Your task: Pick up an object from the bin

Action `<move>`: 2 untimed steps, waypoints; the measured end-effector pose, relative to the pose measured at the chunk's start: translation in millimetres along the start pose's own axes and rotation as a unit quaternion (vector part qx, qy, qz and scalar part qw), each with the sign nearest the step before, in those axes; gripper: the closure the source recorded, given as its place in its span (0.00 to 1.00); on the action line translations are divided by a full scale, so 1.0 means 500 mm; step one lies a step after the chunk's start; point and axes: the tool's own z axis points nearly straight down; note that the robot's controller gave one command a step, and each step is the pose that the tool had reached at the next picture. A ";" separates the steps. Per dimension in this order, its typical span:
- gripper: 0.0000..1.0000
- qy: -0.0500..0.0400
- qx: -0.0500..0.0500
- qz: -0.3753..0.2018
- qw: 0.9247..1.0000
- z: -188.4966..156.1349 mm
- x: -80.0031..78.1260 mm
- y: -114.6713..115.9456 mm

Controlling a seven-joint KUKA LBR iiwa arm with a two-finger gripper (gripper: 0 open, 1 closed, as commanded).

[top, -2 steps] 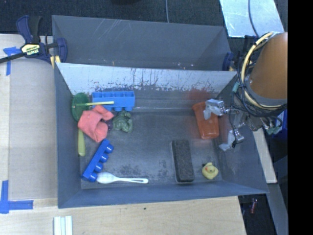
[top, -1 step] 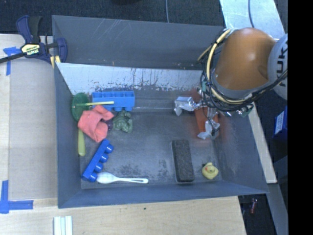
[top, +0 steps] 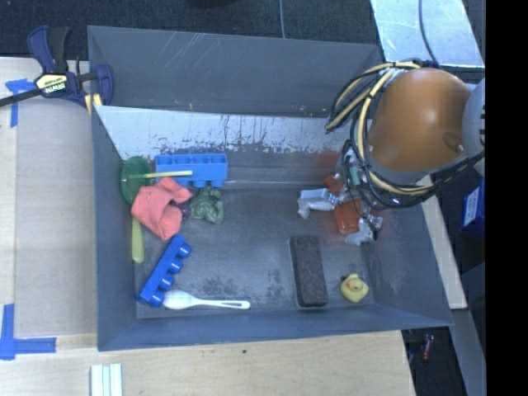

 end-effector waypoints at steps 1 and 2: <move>0.00 -0.001 -0.002 -0.042 0.999 0.149 -0.020 0.145; 1.00 -0.001 0.006 -0.350 0.937 0.143 -0.026 0.083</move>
Offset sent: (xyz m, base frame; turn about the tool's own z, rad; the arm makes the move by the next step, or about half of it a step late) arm -0.0290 0.0322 -0.0720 -0.7175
